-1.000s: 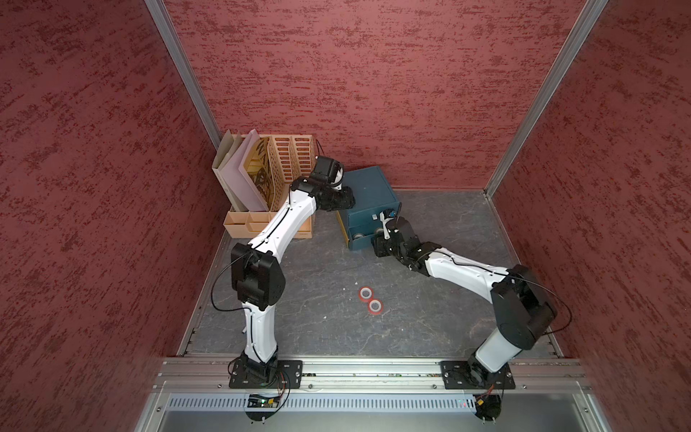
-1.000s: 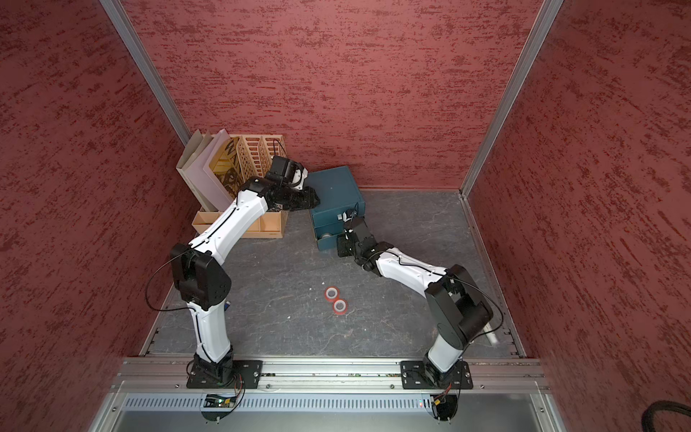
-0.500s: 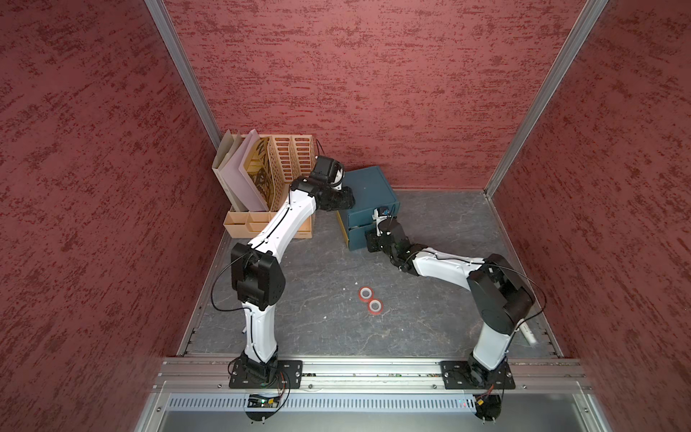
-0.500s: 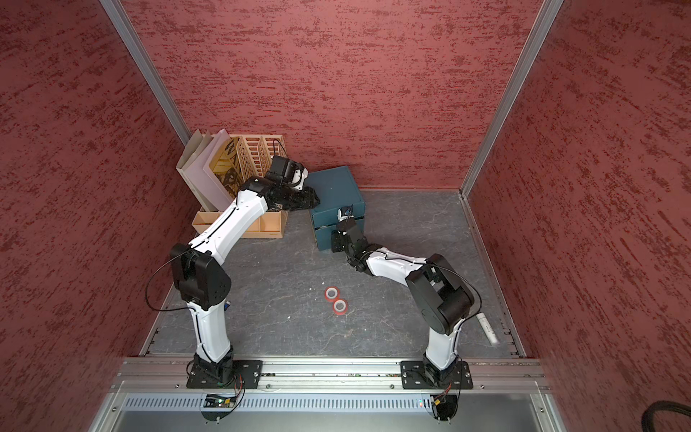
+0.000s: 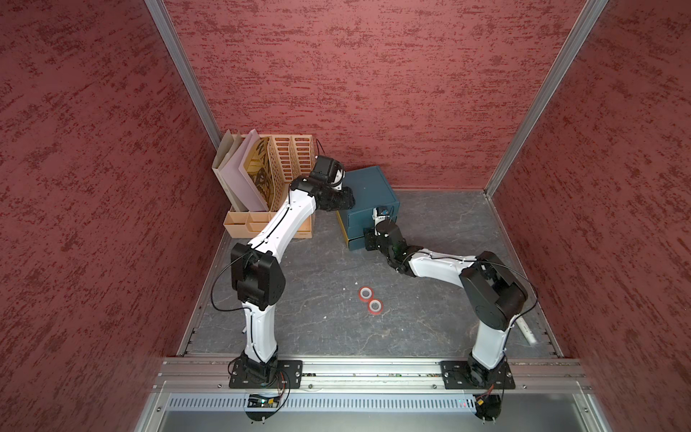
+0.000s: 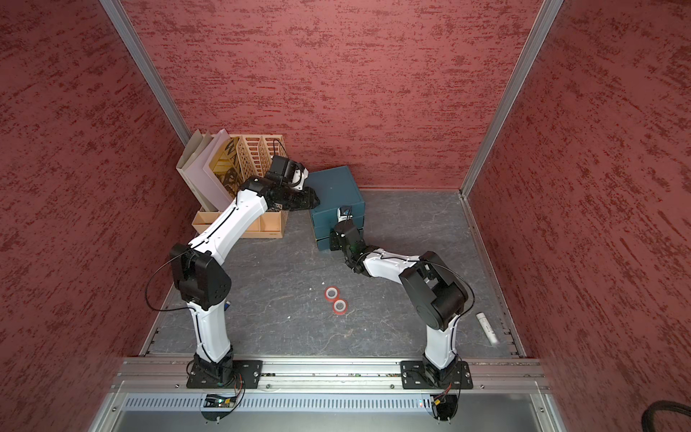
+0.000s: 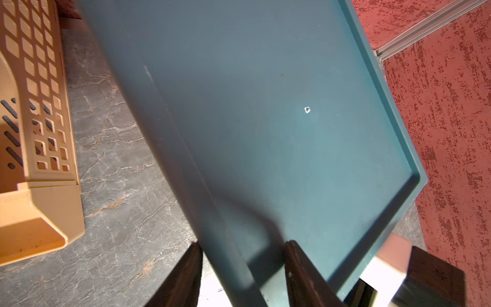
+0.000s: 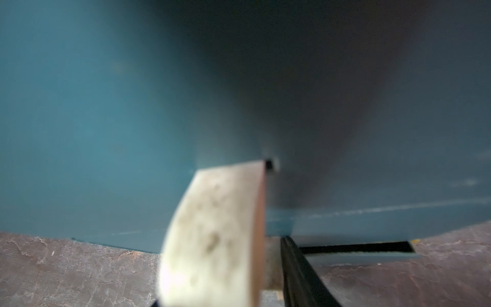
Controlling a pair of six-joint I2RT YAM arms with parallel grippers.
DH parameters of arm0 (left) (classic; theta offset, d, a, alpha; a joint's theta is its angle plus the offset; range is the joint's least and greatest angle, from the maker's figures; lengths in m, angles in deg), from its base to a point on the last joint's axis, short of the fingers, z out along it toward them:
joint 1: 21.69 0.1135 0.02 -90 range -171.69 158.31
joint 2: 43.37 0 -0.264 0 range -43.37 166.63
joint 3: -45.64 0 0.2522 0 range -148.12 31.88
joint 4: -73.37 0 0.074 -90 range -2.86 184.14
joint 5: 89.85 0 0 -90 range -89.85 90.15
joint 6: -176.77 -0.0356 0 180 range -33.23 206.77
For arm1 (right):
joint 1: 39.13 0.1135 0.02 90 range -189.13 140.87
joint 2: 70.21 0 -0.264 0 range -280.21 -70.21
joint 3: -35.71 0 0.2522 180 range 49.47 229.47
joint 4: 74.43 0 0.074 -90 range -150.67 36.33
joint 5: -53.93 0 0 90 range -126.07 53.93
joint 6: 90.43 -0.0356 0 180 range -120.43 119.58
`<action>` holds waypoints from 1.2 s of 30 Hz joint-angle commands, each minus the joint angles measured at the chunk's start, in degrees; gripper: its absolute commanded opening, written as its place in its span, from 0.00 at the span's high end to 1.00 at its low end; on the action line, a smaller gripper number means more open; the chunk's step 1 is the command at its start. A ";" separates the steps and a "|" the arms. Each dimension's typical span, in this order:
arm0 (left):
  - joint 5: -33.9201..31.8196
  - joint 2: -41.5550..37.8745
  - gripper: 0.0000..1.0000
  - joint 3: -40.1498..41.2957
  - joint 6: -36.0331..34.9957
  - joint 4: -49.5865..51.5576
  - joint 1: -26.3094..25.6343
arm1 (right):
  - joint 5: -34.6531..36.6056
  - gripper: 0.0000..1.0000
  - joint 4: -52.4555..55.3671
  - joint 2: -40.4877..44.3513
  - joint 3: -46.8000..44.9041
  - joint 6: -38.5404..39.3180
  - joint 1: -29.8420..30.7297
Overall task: Place the transparent tape into the drawer according to color
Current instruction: Close the drawer in the storage box, then open the drawer in the storage box.
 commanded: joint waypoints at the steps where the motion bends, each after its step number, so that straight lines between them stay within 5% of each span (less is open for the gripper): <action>1: 2.30 1.23 0.48 -0.78 -1.44 2.25 -0.75 | -0.43 0.51 -2.01 3.53 -3.13 -3.59 0.64; 16: 2.47 0.90 0.49 -0.17 -2.04 1.97 -0.59 | -15.94 0.49 -9.50 0.10 -13.06 -28.69 -4.19; 36: 2.82 0.63 0.49 -0.48 -2.31 2.06 -0.65 | -22.87 0.53 -26.37 -8.43 -14.04 -42.26 -9.14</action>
